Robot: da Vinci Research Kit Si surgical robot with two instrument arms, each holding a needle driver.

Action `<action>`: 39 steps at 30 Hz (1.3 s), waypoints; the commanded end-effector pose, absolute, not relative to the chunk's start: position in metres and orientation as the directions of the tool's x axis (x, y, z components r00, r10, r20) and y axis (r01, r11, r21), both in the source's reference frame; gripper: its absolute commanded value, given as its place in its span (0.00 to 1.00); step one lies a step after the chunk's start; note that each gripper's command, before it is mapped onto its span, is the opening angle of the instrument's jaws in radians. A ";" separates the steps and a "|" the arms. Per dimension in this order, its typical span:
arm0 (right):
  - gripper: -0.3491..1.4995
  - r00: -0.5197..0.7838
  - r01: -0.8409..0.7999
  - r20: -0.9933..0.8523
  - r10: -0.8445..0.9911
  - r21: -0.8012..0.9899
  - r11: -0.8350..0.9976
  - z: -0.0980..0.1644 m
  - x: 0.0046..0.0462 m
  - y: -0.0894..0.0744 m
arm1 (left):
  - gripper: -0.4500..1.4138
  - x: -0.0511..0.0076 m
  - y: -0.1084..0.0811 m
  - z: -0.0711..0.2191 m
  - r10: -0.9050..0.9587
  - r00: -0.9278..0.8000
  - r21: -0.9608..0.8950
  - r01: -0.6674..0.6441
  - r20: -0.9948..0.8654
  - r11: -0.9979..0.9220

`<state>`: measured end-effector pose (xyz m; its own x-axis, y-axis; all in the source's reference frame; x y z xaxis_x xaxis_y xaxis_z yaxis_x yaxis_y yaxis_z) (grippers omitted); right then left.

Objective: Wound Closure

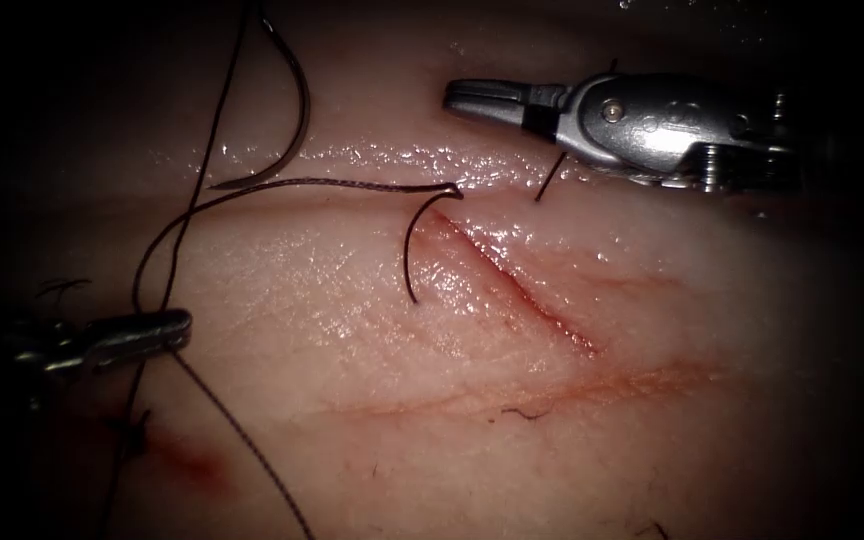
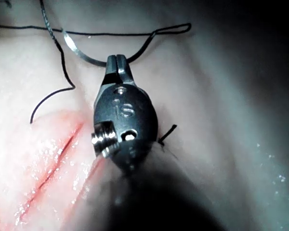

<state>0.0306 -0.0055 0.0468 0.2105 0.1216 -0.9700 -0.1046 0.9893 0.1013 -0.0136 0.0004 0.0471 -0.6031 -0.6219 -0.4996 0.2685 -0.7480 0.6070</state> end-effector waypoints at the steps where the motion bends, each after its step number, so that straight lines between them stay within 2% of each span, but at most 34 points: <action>1: 0.00 0.198 -0.084 -0.975 0.099 0.084 0.993 0.048 0.0327 -0.006 | 0.00 -0.0143 0.000 0.048 -0.613 -0.604 0.601 0.260 -0.509 -0.756; 6: 0.00 0.158 -0.039 -0.981 0.112 0.107 0.994 0.049 0.0343 -0.008 | 0.00 -0.0151 0.002 0.049 -0.604 -0.613 0.596 0.256 -0.509 -0.761; 21: 0.00 0.046 -0.018 -0.989 0.138 0.137 0.990 0.044 0.0350 -0.009 | 0.00 -0.0185 0.005 0.056 -0.579 -0.613 0.557 0.256 -0.538 -0.790; 37: 0.00 -0.008 -0.092 -0.993 0.119 0.119 0.989 0.044 0.0385 -0.010 | 0.00 -0.0233 0.004 0.057 -0.586 -0.589 0.523 0.301 -0.556 -0.798; 38: 0.01 -0.002 -0.105 -0.993 0.119 0.119 0.987 0.044 0.0386 -0.010 | 0.00 -0.0234 0.004 0.057 -0.582 -0.591 0.518 0.299 -0.559 -0.801; 39: 0.09 0.003 -0.112 -0.993 0.120 0.119 0.987 0.044 0.0387 -0.009 | 0.00 -0.0235 0.004 0.057 -0.587 -0.589 0.518 0.307 -0.555 -0.798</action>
<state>0.0378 -0.0096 0.0442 0.0040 0.1208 -0.9927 -0.1189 0.9857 0.1195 -0.0232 0.0037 0.0564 -0.5880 -0.5879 -0.5555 0.3093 -0.7981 0.5171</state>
